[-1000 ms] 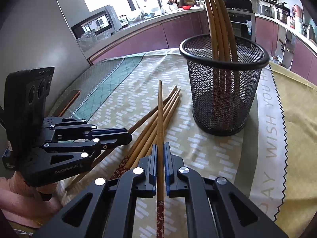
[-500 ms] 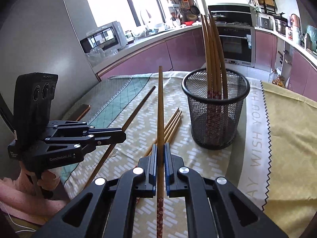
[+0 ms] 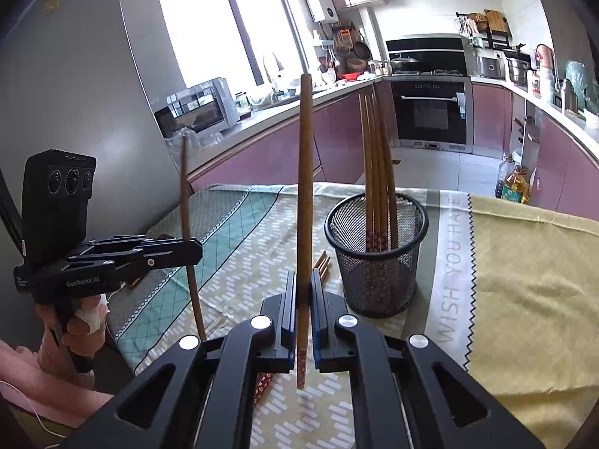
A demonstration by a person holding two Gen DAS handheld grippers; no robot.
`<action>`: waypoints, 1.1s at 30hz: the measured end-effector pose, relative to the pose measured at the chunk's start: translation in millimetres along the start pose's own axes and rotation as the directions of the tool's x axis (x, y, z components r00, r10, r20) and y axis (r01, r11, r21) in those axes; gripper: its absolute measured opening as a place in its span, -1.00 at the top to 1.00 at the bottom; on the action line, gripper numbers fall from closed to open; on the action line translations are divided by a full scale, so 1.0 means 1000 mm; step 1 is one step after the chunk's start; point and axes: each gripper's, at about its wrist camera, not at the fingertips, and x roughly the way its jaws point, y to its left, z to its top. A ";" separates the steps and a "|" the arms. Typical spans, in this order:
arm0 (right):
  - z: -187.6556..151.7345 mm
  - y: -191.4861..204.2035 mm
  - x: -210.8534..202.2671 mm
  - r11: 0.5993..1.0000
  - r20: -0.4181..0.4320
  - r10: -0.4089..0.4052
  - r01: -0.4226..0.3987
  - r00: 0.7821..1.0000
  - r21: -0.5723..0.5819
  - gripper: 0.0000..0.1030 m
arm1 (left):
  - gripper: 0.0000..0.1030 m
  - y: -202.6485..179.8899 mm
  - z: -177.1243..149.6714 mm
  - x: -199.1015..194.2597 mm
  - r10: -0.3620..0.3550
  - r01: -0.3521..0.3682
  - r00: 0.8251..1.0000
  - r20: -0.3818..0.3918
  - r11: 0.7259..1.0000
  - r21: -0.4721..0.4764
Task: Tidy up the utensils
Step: 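Raise both held chopsticks upright above the black mesh cup, then lower both chopsticks tip-first into the black mesh cup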
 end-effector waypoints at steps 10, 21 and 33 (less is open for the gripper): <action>0.026 -0.010 -0.020 0.999 0.072 -0.030 0.031 0.997 -0.015 0.89 | 0.85 -0.006 0.029 -0.012 -0.023 0.023 0.996 0.086 1.000 0.006; 0.066 -0.019 -0.035 0.997 0.143 -0.058 0.064 0.988 -0.041 0.89 | 0.85 -0.018 0.079 -0.007 -0.049 0.048 0.983 0.178 0.999 0.010; 0.097 -0.028 -0.029 0.995 0.176 -0.072 0.082 0.982 -0.052 0.89 | 0.85 -0.029 0.120 0.002 -0.031 0.028 0.971 0.238 0.999 0.016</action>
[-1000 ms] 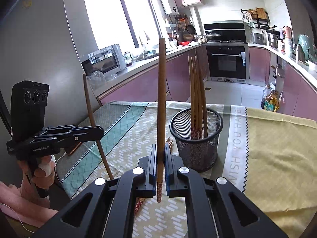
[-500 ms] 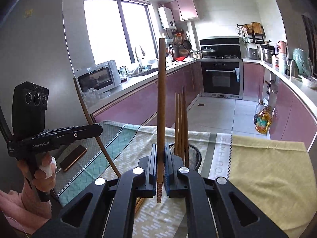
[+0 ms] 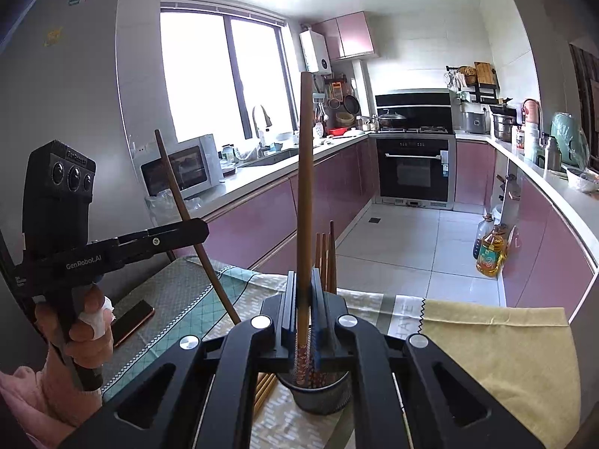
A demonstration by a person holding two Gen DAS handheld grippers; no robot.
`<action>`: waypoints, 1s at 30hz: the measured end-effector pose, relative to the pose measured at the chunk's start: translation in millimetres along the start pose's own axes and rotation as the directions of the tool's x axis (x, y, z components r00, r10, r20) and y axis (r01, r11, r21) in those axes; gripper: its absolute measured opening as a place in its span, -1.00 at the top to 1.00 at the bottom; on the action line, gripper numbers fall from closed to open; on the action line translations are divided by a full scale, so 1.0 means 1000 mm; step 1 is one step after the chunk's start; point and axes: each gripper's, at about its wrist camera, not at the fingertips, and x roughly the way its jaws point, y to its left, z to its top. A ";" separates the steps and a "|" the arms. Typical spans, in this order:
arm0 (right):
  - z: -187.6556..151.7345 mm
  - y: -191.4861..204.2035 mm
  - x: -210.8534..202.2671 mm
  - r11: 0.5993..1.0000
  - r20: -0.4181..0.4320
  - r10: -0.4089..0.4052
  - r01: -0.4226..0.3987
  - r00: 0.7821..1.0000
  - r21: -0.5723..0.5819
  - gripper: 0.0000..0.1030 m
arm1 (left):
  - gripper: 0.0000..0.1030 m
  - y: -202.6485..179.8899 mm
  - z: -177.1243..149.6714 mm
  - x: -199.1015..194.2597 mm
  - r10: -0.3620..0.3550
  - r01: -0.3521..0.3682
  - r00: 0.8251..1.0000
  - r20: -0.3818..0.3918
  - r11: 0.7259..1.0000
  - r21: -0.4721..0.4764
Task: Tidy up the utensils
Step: 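Lower both chopsticks tip-first into the black mesh cup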
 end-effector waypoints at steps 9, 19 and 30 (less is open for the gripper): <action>-0.010 -0.009 0.034 1.000 -0.108 -0.021 0.021 0.994 0.002 0.89 | 0.85 0.001 -0.012 0.048 0.089 -0.082 0.990 -0.106 0.995 0.061; -0.033 -0.013 0.077 1.000 -0.293 -0.016 0.019 0.956 0.010 0.89 | 0.85 0.004 -0.040 0.091 0.095 -0.061 0.960 -0.264 0.989 0.136; -0.038 -0.016 0.088 0.999 -0.296 -0.032 0.041 0.955 0.024 0.84 | 0.79 0.020 -0.047 0.115 0.125 -0.096 0.950 -0.285 0.989 0.113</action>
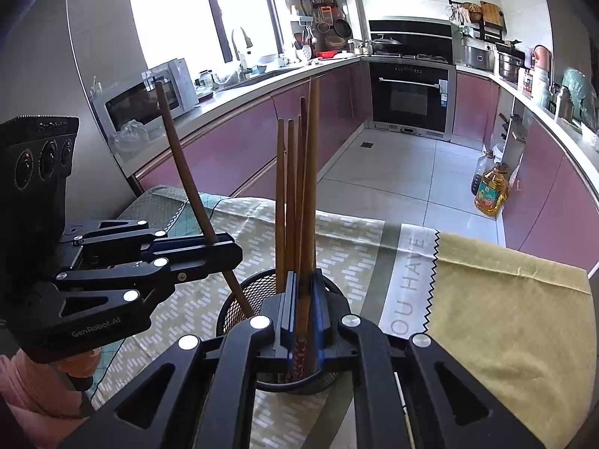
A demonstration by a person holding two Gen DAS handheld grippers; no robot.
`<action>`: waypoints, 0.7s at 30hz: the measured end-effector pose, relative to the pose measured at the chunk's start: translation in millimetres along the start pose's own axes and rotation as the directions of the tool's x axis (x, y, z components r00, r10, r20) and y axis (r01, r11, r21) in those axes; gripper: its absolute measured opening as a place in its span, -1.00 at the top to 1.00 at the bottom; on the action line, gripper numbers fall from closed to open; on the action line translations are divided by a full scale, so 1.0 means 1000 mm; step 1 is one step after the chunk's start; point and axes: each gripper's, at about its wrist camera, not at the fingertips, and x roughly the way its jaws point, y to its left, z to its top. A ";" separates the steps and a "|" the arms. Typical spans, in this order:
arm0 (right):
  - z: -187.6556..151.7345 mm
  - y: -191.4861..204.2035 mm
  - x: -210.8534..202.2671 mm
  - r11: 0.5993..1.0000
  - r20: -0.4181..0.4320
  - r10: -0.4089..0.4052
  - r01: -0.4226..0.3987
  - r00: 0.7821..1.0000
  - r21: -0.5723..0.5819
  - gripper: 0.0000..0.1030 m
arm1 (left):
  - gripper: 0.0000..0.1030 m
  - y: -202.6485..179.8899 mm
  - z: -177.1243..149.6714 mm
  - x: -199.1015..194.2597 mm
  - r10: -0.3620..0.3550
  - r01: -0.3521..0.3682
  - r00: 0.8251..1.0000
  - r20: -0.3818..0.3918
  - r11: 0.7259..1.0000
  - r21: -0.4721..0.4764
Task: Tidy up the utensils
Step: 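Lower both chopsticks tip-first into the black mesh cup, then open both grippers and move them back to the chopstick pile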
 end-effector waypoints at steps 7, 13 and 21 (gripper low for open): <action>-0.002 -0.003 -0.013 1.000 0.049 0.000 -0.001 0.999 0.020 0.74 | 0.63 0.004 -0.009 -0.011 0.027 -0.026 0.999 0.028 0.999 -0.019; -0.017 0.009 -0.049 0.999 0.141 0.034 -0.034 0.989 -0.007 0.53 | 0.30 0.011 -0.034 -0.043 0.072 -0.070 0.993 0.095 0.997 -0.029; -0.057 0.034 -0.071 0.988 0.155 0.149 -0.141 0.977 -0.058 0.31 | 0.14 0.026 -0.095 -0.056 0.124 -0.123 0.992 0.027 0.991 -0.044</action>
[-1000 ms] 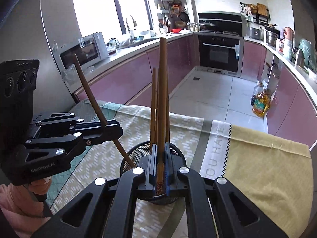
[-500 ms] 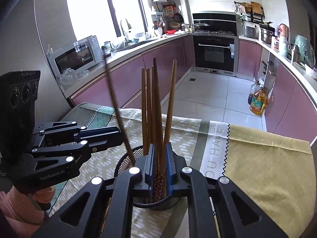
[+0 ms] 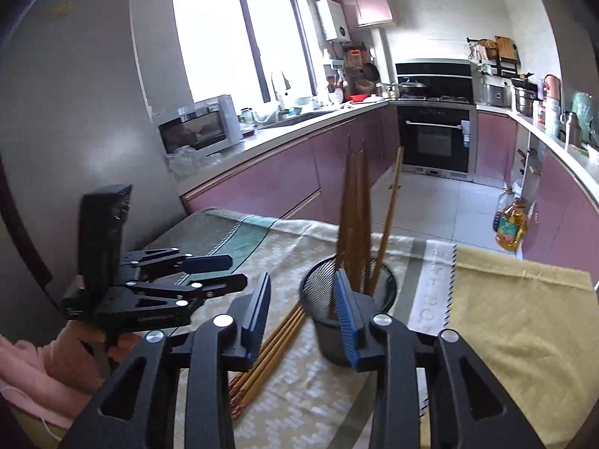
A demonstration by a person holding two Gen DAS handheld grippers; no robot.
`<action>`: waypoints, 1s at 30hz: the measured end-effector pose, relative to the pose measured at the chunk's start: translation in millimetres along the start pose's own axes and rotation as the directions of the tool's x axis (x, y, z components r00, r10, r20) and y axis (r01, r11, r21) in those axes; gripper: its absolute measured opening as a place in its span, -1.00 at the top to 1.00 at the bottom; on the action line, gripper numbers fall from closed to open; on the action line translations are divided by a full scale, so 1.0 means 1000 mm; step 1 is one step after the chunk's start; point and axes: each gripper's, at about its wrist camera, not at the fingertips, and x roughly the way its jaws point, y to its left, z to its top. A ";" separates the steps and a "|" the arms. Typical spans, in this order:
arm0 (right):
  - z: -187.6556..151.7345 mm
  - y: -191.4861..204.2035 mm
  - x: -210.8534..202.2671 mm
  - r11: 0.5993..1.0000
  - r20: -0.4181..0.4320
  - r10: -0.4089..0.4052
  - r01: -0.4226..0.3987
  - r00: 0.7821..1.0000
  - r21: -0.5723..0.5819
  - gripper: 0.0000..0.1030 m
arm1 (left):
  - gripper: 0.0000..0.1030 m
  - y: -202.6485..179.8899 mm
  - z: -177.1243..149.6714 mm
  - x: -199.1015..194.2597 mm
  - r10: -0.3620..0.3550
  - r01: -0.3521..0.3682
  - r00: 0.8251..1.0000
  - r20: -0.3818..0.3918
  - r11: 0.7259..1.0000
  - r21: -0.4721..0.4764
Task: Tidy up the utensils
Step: 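Open both grippers and move them back to the chopstick pile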
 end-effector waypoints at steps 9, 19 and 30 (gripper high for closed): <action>-0.061 0.009 0.068 0.995 -0.225 0.042 -0.020 0.973 0.099 0.31 | 0.14 -0.001 -0.052 0.015 0.017 -0.017 0.992 -0.121 1.000 0.001; -0.085 0.027 0.091 0.996 -0.292 0.007 0.020 0.956 0.089 0.32 | 0.13 0.000 -0.073 0.019 0.007 -0.011 0.986 -0.166 1.000 -0.023; -0.088 0.040 0.097 0.997 -0.309 -0.048 0.065 0.950 0.045 0.35 | 0.12 -0.008 -0.074 0.026 -0.005 0.002 0.983 -0.185 1.000 -0.021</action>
